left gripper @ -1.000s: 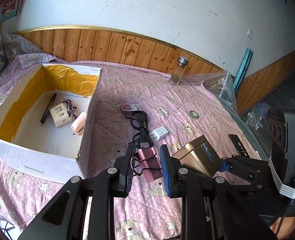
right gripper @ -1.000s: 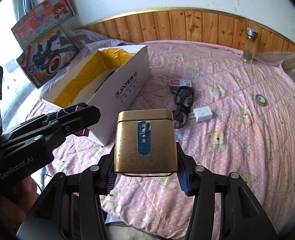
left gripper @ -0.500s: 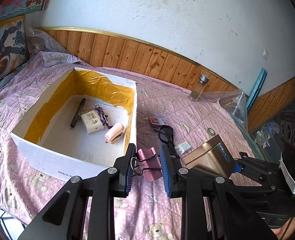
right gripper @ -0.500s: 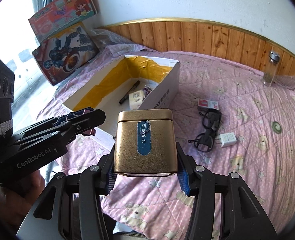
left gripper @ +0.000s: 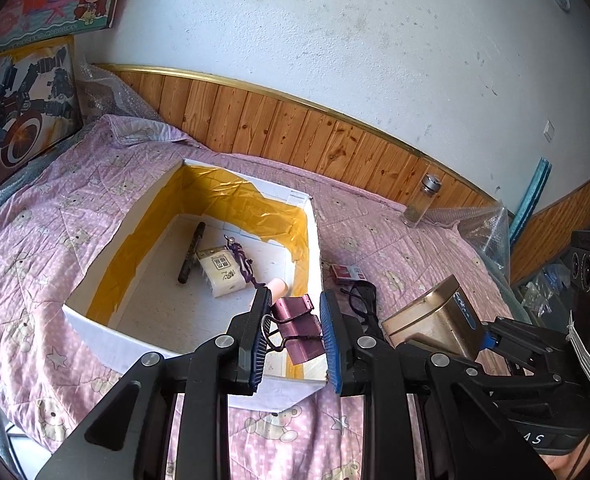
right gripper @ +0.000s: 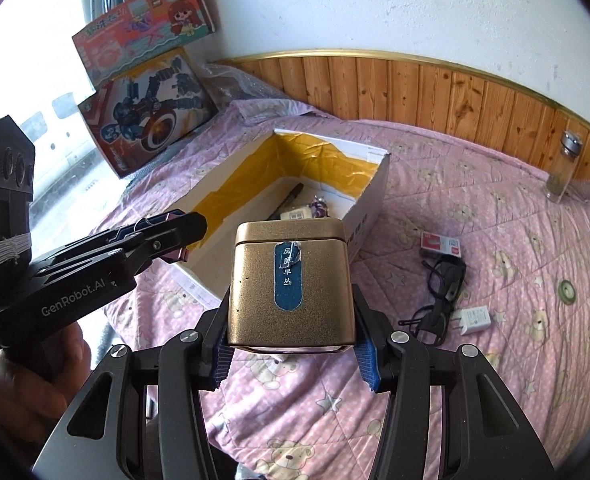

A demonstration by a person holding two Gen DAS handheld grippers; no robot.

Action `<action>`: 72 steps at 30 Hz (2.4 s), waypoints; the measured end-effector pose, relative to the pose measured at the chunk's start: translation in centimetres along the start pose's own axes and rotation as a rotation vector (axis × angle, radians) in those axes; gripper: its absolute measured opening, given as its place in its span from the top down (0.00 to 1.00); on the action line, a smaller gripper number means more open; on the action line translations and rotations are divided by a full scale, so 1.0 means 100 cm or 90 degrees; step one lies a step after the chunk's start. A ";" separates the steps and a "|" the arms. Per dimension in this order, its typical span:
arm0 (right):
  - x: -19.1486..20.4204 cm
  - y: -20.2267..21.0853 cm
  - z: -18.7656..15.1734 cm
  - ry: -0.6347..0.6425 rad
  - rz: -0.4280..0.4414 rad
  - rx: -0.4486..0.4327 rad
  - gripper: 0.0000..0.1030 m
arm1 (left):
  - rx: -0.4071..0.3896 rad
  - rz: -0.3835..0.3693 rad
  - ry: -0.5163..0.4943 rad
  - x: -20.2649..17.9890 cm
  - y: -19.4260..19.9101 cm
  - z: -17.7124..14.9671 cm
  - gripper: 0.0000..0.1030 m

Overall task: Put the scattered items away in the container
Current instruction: 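Carry the clip with the left tool while the right tool carries the tin over the box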

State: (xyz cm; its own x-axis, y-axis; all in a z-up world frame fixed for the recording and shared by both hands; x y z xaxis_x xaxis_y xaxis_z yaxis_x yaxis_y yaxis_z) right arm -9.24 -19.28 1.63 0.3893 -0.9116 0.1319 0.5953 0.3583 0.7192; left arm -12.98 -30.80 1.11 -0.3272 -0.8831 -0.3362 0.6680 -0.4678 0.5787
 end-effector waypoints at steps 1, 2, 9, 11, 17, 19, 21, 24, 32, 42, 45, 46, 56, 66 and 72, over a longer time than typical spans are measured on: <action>0.001 -0.002 0.002 0.002 0.002 -0.001 0.49 | -0.001 0.002 0.001 0.002 0.000 0.002 0.75; 0.003 -0.003 0.004 0.003 0.004 -0.001 0.49 | -0.001 0.004 0.001 0.004 0.000 0.004 0.75; 0.010 -0.013 0.015 0.010 0.016 -0.001 0.49 | -0.005 0.019 0.000 0.019 -0.002 0.020 0.75; 0.011 -0.016 0.018 0.010 0.018 -0.001 0.49 | -0.006 0.022 0.000 0.022 -0.003 0.024 0.75; 0.015 -0.022 0.028 0.016 0.024 -0.002 0.49 | -0.007 0.030 0.000 0.030 -0.005 0.034 0.75; 0.018 -0.025 0.031 0.021 0.027 -0.001 0.49 | -0.007 0.034 -0.002 0.032 -0.006 0.036 0.75; 0.020 -0.029 0.033 0.024 0.029 0.001 0.49 | -0.005 0.037 -0.004 0.036 -0.007 0.039 0.75; 0.023 -0.032 0.036 0.030 0.033 0.003 0.49 | -0.003 0.044 -0.007 0.041 -0.009 0.043 0.75; 0.029 -0.045 0.044 0.045 0.041 0.011 0.49 | 0.017 0.053 -0.003 0.058 -0.019 0.048 0.75; 0.043 -0.072 0.047 0.081 0.062 0.045 0.49 | 0.073 0.057 -0.001 0.074 -0.039 0.046 0.75; 0.042 -0.083 0.049 0.089 0.066 0.063 0.49 | 0.102 0.059 -0.007 0.079 -0.048 0.045 0.75; 0.042 -0.087 0.050 0.091 0.068 0.069 0.49 | 0.111 0.062 -0.012 0.080 -0.051 0.044 0.75; 0.040 -0.127 0.045 0.123 0.085 0.158 0.49 | 0.202 0.088 -0.065 0.092 -0.081 0.036 0.75; 0.044 -0.162 0.033 0.167 0.090 0.266 0.48 | 0.280 0.108 -0.110 0.105 -0.106 0.027 0.75; 0.042 -0.180 0.024 0.162 0.087 0.328 0.48 | 0.321 0.105 -0.114 0.111 -0.120 0.023 0.75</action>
State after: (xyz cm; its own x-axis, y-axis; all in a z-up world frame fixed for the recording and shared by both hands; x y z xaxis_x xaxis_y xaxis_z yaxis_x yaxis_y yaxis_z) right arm -20.02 -30.00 -9.09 0.6331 -0.7641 0.1243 0.1344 0.2666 0.9544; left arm -26.18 -35.08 -7.88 -0.3839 -0.9173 -0.1054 0.3320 -0.2436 0.9113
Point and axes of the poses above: each gripper's, at about its wrist camera, not at the fingertips, and y roughly against the way its jaws point, x to its left, z to its top, the point moved 6 cm from there along -y, roughly the way its jaws point, and after that the axes turned 2 degrees about x, right-handed, at the moved point
